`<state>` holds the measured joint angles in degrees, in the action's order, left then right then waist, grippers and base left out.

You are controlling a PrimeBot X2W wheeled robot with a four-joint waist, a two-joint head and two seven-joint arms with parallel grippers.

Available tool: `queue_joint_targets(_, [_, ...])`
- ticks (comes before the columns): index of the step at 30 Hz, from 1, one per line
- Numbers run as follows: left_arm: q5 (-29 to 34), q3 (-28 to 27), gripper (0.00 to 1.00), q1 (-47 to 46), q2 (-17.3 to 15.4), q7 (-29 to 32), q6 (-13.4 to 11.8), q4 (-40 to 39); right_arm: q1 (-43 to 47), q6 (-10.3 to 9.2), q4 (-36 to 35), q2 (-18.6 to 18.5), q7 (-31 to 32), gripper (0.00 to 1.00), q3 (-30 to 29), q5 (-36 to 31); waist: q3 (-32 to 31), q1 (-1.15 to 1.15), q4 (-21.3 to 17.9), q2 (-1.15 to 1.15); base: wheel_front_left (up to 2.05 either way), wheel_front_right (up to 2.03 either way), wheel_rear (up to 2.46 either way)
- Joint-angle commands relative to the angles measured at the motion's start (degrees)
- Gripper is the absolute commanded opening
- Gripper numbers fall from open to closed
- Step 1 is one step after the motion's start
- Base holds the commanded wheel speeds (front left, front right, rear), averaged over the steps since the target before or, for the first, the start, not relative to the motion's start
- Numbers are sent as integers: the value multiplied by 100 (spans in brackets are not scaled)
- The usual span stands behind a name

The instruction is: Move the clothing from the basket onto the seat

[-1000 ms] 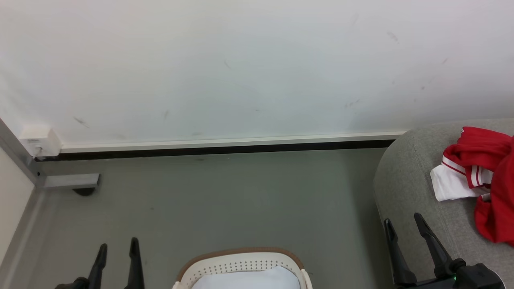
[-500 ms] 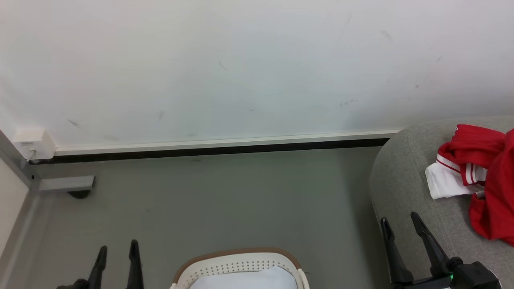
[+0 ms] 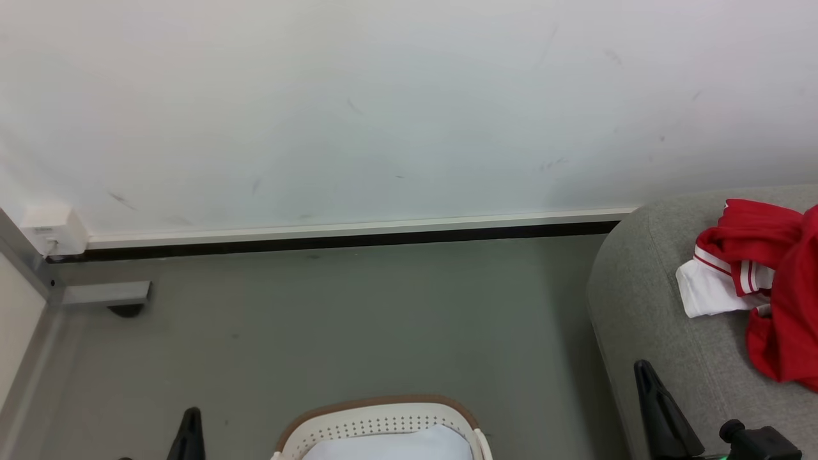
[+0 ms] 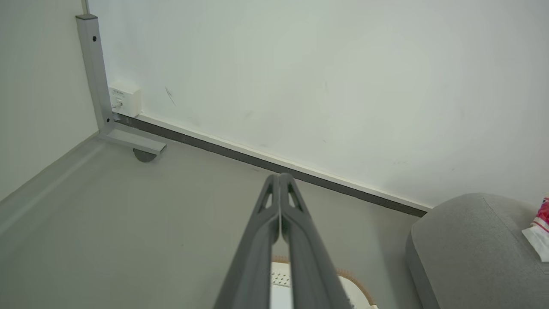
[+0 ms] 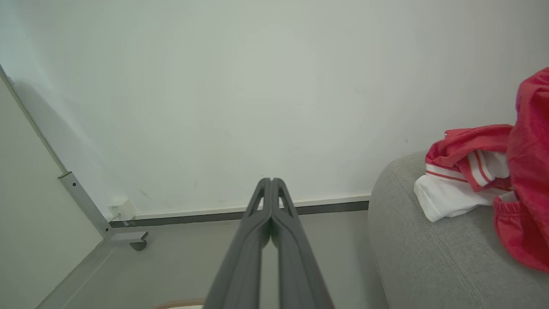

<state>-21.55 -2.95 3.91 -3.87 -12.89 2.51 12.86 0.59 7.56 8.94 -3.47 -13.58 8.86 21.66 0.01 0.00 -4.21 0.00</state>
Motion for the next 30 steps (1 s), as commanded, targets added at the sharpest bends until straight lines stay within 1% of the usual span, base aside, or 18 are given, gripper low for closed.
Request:
queue_joint_targets(1, [-232, -37, 0, -146, -25, 47, 31, -66, -112, -1, -69, -35, 30, 0, -49, 238, 0, 0, 5, 0, 0, 0, 0])
queue_joint_targets(16, [-1630, -81, 0, -310, -2, 408, 127, -61, -253, -2, 54, -104, 346, 0, -245, 1722, 2, 0, 58, 0, 0, 0, 0])
queue_joint_targets(30, [-2726, -137, 0, -457, 17, 716, 206, -29, -346, -4, 134, -136, 614, 0, -426, 2865, 4, 0, 108, 0, 0, 0, 0])
